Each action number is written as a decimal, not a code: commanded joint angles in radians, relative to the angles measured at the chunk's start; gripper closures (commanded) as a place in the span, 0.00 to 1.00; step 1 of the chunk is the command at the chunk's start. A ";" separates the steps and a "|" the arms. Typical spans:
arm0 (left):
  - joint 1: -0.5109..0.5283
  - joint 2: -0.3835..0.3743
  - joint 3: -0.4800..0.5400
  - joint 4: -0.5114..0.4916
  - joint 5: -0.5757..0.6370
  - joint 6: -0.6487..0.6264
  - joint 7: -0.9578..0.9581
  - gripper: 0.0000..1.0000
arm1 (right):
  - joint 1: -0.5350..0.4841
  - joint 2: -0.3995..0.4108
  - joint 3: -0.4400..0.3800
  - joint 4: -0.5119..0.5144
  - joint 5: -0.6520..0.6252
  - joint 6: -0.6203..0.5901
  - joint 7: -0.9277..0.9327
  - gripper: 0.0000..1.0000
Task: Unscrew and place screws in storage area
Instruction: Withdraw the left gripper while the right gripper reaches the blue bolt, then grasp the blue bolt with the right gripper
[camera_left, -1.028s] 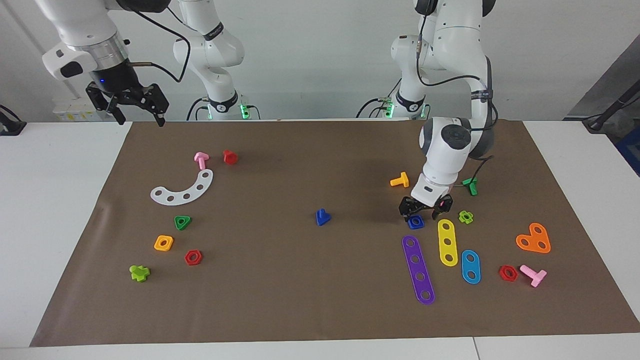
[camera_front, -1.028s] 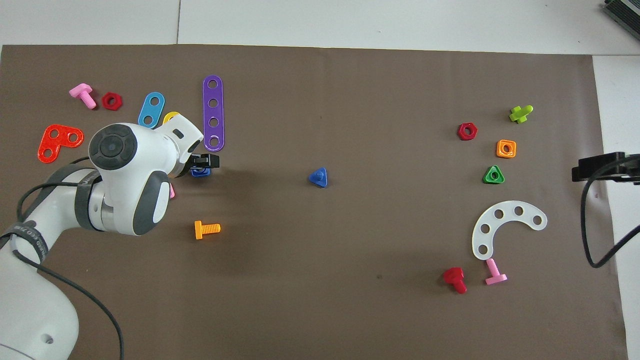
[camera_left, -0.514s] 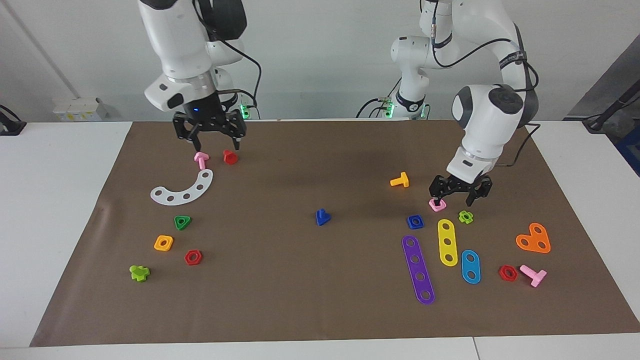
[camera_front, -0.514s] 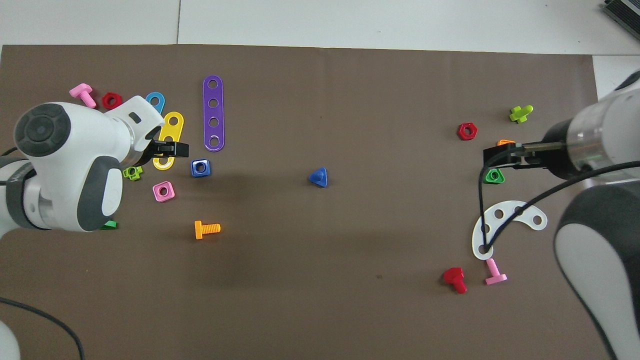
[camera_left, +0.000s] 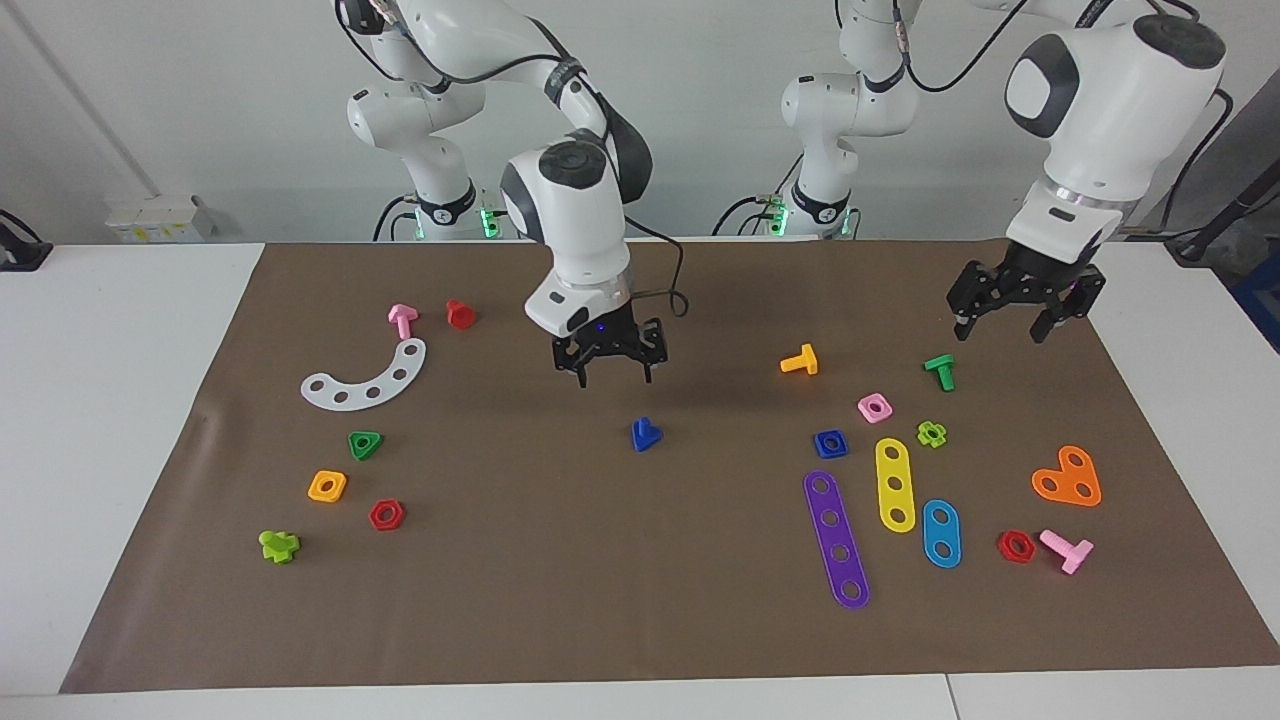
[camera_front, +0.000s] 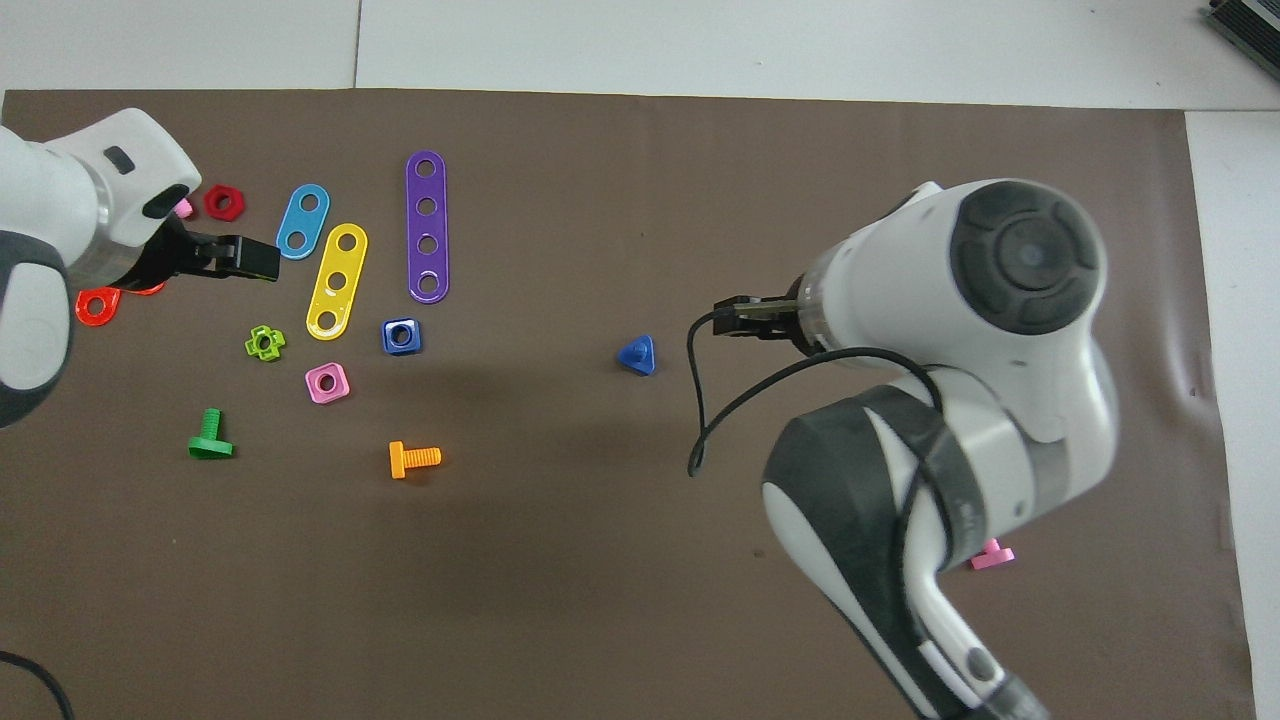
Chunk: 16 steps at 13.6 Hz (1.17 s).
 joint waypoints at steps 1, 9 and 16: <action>0.025 -0.062 -0.005 -0.007 0.010 -0.091 0.045 0.00 | 0.017 0.093 -0.004 0.058 -0.064 0.028 0.009 0.04; 0.058 -0.130 -0.007 -0.096 0.009 -0.131 0.048 0.00 | 0.044 0.167 -0.006 0.046 -0.115 0.121 0.026 0.49; 0.064 -0.004 -0.002 0.121 -0.034 -0.280 0.047 0.00 | 0.053 0.188 -0.006 0.045 -0.115 0.121 0.028 0.61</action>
